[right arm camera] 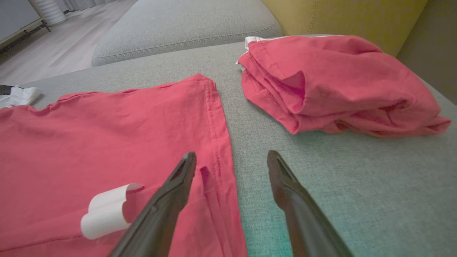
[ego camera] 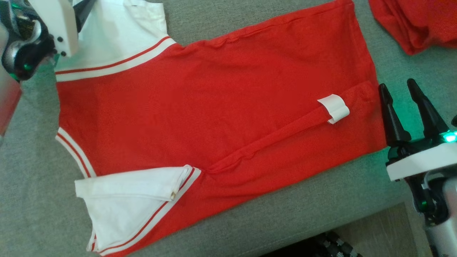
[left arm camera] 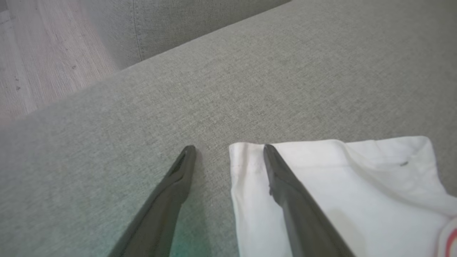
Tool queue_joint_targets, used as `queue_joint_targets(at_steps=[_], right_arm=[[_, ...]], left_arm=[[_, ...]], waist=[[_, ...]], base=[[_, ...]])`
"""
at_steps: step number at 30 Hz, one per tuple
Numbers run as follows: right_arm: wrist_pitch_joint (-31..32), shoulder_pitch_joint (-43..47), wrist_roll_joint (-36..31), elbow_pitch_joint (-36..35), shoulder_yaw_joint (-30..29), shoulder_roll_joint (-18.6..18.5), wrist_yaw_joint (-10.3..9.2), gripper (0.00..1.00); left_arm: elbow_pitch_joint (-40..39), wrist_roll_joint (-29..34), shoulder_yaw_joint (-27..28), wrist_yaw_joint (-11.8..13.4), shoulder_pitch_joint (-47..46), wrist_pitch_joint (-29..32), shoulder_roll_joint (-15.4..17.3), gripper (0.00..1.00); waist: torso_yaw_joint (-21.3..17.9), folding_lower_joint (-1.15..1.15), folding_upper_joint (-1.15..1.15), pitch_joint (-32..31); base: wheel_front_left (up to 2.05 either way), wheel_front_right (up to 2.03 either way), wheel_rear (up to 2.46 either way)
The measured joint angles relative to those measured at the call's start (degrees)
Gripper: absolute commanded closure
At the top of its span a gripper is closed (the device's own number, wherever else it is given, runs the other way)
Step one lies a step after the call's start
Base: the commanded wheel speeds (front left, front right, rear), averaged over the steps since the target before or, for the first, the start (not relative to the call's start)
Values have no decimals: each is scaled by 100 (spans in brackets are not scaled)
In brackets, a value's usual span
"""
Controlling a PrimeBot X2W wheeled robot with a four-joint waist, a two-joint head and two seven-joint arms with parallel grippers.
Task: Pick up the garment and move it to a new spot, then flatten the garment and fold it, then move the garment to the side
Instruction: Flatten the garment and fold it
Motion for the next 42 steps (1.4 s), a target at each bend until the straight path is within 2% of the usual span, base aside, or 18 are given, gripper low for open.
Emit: queue_joint_targets(at_steps=[1,2,3,8,11,14,15,18,23,29,34,35,36,37,38,39,41,42], right_arm=[[-5,0,0,8,1,0,0,0],[-8,-1,0,21,0,1,0,0],[-20,-2,0,40,1,3,0,0],[-52,-4,1,79,-21,2,0,0],[-35,-64,98,70,3,-5,0,0],[297,-367,214,80,183,-162,0,0],[750,-748,413,202,300,-235,0,0],[1483,-1480,594,656,448,-346,0,0],[2371,-2697,537,1744,667,-495,0,0],[2663,-3339,572,2653,999,-475,0,0],[2592,-3473,609,2967,1262,-480,0,0],[2547,-3520,631,3006,1311,-487,0,26],[2493,-3554,657,3039,1355,-491,0,44],[2449,-3580,656,3072,1403,-492,0,58],[2401,-3604,655,3101,1464,-498,0,65],[2359,-3630,655,3134,1517,-510,0,79],[2275,-3663,655,3193,1601,-534,0,100],[2243,-3672,655,3220,1645,-546,0,100]], left_arm=[[-2,-47,-37,0,-25,5,24,35],[-13,-110,-77,0,-47,9,52,76],[-36,-185,-115,0,-54,40,78,100],[-180,-414,-325,-1,-66,69,190,100],[-296,-433,-525,0,-62,-164,240,100],[-482,-431,-703,0,-53,-569,297,100],[-609,-431,-836,0,-54,-815,333,100],[-780,-432,-1045,-1,-60,-1088,379,100],[-1031,-472,-1429,-1,-176,-1265,419,100],[-1250,-556,-1800,-1,-426,-1416,450,100],[-1315,-653,-2048,-1,-495,-1512,525,100],[-1329,-672,-2075,-1,-517,-1516,533,100],[-1341,-704,-2105,-1,-536,-1540,535,100],[-1344,-717,-2148,-1,-555,-1566,538,100],[-1345,-746,-2180,-1,-569,-1567,542,100],[-1344,-757,-2199,-1,-577,-1585,547,100],[-1338,-762,-2238,-1,-591,-1618,561,100],[-1328,-762,-2259,-1,-600,-1651,568,100]], waist=[[-15,0,0,10],[-28,0,0,17],[-41,0,0,22],[-39,0,0,-3],[14,0,0,-60],[85,0,0,-142],[138,0,0,-208],[242,0,0,-295],[490,0,0,-368],[780,0,0,-351],[878,0,0,-313],[885,0,0,-310],[889,0,0,-309],[892,0,0,-310],[892,0,0,-310],[894,0,0,-311],[897,0,0,-315],[898,0,0,-319]], base=[[0,0,0],[0,0,0],[0,0,0],[0,0,0],[0,0,0],[0,0,0],[0,0,0],[0,0,0],[0,0,0],[0,0,0],[0,0,0],[0,0,0],[0,0,0],[0,0,0],[0,0,0],[0,0,0],[0,0,0],[0,0,0]])
